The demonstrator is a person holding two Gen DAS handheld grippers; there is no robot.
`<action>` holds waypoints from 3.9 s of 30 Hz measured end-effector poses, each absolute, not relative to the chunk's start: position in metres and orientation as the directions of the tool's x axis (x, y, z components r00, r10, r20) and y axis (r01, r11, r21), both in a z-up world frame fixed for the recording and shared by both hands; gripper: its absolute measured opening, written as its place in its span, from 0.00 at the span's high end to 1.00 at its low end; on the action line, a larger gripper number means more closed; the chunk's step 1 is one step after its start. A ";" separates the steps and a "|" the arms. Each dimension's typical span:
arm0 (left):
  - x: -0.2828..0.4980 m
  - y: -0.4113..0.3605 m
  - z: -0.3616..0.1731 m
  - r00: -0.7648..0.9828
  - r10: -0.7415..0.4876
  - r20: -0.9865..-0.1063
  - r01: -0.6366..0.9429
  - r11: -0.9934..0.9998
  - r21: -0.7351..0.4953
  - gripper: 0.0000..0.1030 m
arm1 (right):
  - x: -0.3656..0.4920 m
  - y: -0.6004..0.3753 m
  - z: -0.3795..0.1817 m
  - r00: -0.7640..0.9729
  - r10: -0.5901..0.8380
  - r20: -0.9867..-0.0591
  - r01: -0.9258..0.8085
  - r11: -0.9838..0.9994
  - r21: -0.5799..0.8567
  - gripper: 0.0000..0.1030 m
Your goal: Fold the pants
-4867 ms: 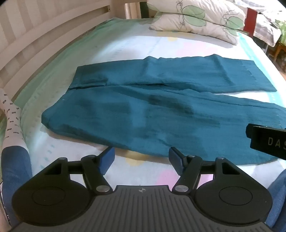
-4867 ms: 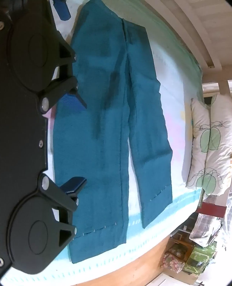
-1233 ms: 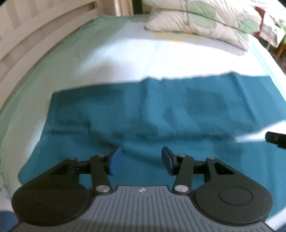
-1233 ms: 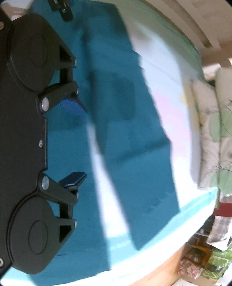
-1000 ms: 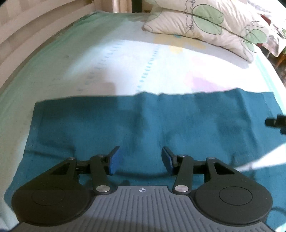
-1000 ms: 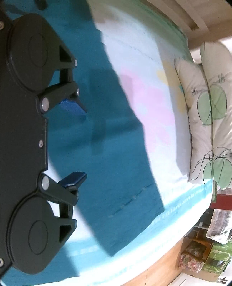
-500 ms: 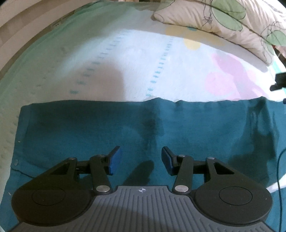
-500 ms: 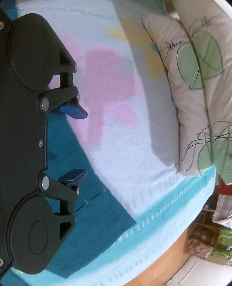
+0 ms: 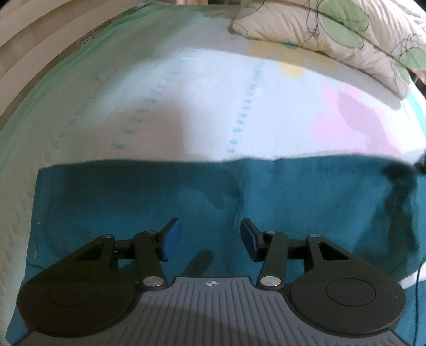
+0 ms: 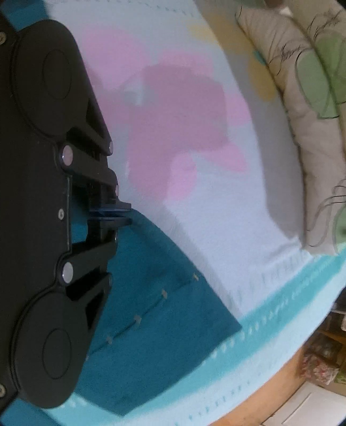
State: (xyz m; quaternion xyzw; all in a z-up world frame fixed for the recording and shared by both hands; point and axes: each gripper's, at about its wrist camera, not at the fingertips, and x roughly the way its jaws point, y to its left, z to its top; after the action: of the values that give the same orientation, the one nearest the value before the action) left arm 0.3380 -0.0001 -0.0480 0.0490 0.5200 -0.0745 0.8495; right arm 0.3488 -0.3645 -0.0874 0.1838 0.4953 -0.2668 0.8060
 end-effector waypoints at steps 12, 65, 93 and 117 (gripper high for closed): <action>0.369 -0.007 -0.033 0.414 -0.135 -0.900 0.141 0.986 -0.083 0.53 | 0.249 -0.368 -0.090 0.425 -0.150 -0.893 0.577 0.805 0.139 0.93; 0.158 0.042 -0.040 0.451 -0.037 -0.892 0.118 0.993 0.019 0.96 | 0.026 -0.296 -0.063 0.424 -0.058 -0.904 0.605 0.760 0.235 0.92; 0.160 0.021 -0.095 0.391 0.092 -0.916 0.110 0.983 0.146 0.96 | 0.006 -0.445 -0.041 0.370 -0.175 -0.912 0.669 0.732 0.131 0.61; 0.166 0.048 -0.096 0.338 0.012 -0.941 0.091 0.995 0.045 0.96 | 0.002 -0.440 0.001 0.453 -0.156 -0.877 0.698 0.674 0.241 0.93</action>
State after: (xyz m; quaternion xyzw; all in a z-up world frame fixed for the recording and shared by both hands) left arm 0.1662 0.0480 -0.0963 0.0445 0.5750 -0.0241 0.8166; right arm 0.0024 -0.4398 0.0007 0.3017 0.4488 -0.2680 0.7973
